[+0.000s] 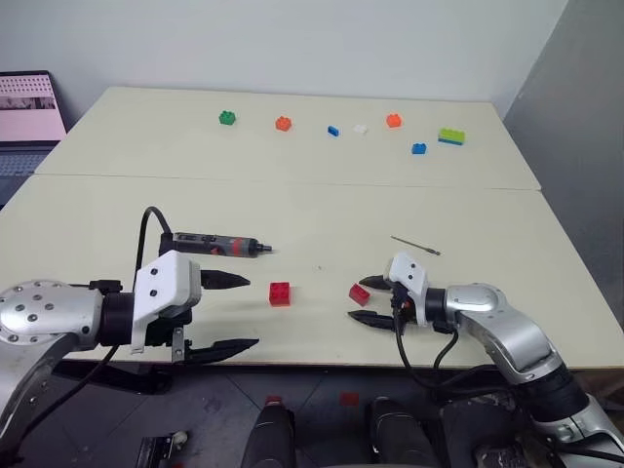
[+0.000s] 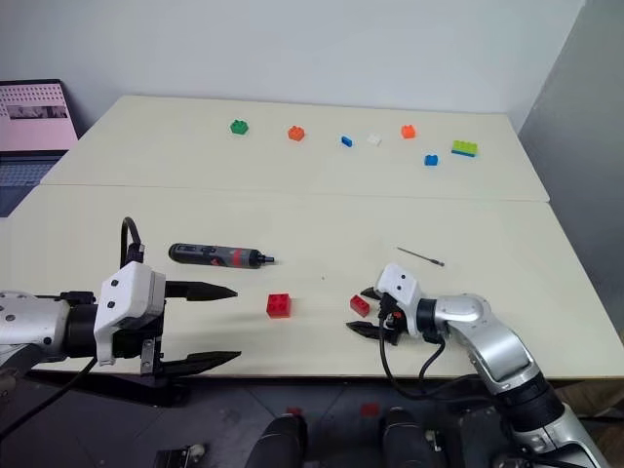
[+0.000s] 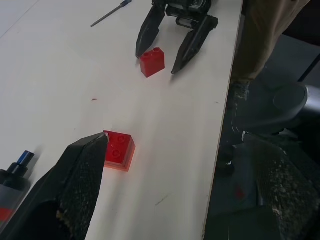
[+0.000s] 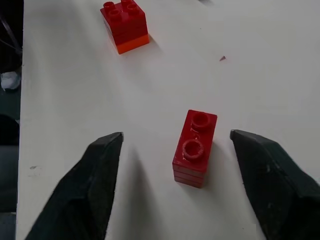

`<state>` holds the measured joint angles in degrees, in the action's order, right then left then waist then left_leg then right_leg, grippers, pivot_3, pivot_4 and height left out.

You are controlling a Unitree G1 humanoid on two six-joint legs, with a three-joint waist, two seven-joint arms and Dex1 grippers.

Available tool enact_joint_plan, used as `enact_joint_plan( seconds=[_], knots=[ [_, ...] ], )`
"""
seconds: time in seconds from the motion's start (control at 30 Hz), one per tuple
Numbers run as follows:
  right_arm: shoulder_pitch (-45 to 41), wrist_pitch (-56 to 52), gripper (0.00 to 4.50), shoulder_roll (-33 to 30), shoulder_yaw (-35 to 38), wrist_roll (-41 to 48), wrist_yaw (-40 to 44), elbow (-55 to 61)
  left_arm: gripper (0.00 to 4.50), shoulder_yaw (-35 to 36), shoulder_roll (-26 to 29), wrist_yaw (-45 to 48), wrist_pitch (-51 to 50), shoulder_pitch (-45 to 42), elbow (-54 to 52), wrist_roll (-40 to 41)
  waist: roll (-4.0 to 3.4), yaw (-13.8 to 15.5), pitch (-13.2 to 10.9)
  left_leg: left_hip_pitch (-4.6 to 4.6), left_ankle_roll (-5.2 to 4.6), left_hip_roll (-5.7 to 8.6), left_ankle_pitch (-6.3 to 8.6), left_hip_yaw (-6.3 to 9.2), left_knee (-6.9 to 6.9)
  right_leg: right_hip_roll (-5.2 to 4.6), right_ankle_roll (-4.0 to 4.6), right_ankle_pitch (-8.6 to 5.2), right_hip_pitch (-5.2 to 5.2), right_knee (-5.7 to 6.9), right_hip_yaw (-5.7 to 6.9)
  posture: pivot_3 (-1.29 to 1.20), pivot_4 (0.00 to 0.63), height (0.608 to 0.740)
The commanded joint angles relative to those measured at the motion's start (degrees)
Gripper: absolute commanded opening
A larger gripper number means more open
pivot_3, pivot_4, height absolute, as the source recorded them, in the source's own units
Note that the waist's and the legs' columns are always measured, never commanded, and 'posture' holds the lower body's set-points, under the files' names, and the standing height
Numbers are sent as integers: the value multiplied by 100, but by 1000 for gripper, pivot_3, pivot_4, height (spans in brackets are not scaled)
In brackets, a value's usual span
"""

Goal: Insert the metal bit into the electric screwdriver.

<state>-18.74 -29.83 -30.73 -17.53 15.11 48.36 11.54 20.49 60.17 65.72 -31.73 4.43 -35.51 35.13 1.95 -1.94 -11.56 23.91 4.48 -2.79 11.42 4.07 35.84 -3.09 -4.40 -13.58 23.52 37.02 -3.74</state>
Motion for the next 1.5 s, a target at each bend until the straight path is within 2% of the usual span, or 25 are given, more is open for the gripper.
enact_joint_plan(
  seconds=[0.03,0.13,0.3,0.47,0.6,0.73,0.87,1.0,1.1,1.27,1.3,1.5],
  knots=[
    [61,213,2504,80,62,-80,-44,49,4500,-35,-126,-23,210,-16,-71,28,0,0,0,0,0,0,0,0,-1,0,0,0,0,0,0,0,150,740],
    [96,302,1828,165,72,-149,-114,-11,4500,-48,-253,-33,262,-11,-46,103,0,0,0,0,0,0,0,0,-2,1,0,0,0,0,0,0,150,740],
    [179,472,437,285,72,-302,-219,-117,4500,-70,-560,-16,501,25,171,84,1,-1,1,-1,0,0,0,0,1,1,0,0,-2,1,-1,0,150,740],
    [301,548,452,312,471,-321,-562,84,4500,-224,-1022,-9,919,-151,280,199,2,3,2,-4,0,0,0,1,1,1,0,0,-5,2,0,0,150,740],
    [731,258,452,74,1924,-165,-1347,633,4500,-909,-1509,-218,1045,-860,466,126,4,74,4,-3,0,3,0,2,5,1,-1,1,-14,1,-1,0,150,740],
    [1171,143,452,-197,2645,-221,-1613,680,4500,-1317,-1674,-218,1096,-1253,601,-3,12,61,9,-3,0,5,0,4,10,1,-7,4,-22,-7,-3,0,150,740],
    [1256,345,452,-314,3283,-566,-2268,-119,4500,-1696,-1928,-243,1150,-1676,735,-11,12,0,9,-7,-1,4,0,4,8,2,-7,4,-21,-4,-5,0,150,740],
    [1027,435,452,-189,3533,-604,-2676,-752,4500,-1932,-2053,-277,1150,-1927,806,-65,11,-31,9,-11,-2,5,-1,-1,11,2,-13,8,-22,-1,-15,0,150,740],
    [868,454,452,-74,3571,-471,-2662,-1123,4500,-2060,-2096,-309,1157,-2035,850,-121,9,-63,9,-12,-3,5,-2,-1,11,4,-16,10,-22,1,-17,0,150,740],
    [828,486,452,62,3712,-303,-2708,-1173,4500,-2090,-2076,-311,1133,-2054,819,-148,8,-88,9,-9,-3,6,-2,-1,8,4,-18,9,-23,-3,-18,0,150,740],
    [844,467,1169,80,3733,-253,-2688,-1140,4500,-2087,-2066,-315,1126,-2055,810,-154,8,-91,8,-8,-3,7,-2,-1,7,4,-19,7,-23,-4,-20,0,150,740],
    [1008,576,2679,98,3957,-142,-2769,-904,4500,-2046,-1976,-363,1041,-2073,781,-170,8,-99,8,-9,-4,8,-2,-1,9,4,-20,7,-23,-3,-22,0,150,740]
  ],
)
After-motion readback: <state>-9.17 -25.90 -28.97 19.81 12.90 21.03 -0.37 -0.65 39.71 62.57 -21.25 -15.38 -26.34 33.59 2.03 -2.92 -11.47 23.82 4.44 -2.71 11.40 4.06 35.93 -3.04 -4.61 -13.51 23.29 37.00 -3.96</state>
